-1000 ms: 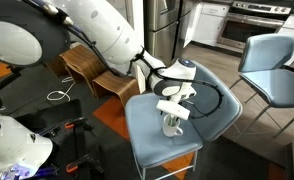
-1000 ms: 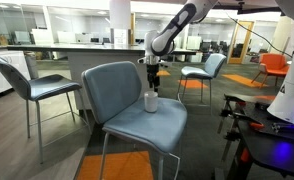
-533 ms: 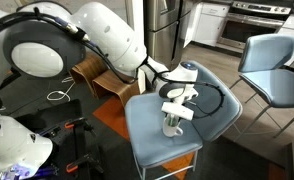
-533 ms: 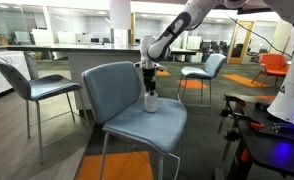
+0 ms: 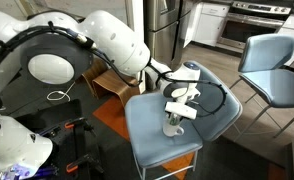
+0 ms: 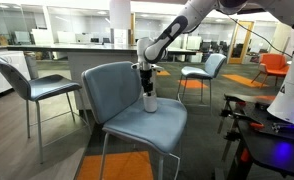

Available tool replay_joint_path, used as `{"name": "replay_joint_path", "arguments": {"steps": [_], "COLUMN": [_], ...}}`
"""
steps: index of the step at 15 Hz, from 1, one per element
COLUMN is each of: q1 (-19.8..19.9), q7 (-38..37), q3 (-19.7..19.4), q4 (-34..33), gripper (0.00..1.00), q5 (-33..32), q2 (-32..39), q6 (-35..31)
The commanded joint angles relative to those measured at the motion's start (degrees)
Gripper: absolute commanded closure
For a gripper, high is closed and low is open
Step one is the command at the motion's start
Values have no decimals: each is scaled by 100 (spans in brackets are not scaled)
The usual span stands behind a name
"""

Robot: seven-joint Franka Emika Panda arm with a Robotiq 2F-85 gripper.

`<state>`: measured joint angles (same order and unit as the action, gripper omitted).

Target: Remove the marker from the mug cup and place it on the seat

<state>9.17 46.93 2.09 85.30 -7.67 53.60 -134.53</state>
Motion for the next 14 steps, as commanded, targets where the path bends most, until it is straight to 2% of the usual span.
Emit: {"name": "replay_joint_path", "arguments": {"steps": [1,4,8,14], "q1": [-5,-47,-95,-145], "q7": [-111,-215,-496,-990], "q3": [32,-14,-44,8], "q4": [-250,-167,-104,-74], "gripper": [34,31,33,43], "q5": [-176,-230,-222,-194], "q2": [128,60,-7,-86], "q6": [328,351,513,816]}}
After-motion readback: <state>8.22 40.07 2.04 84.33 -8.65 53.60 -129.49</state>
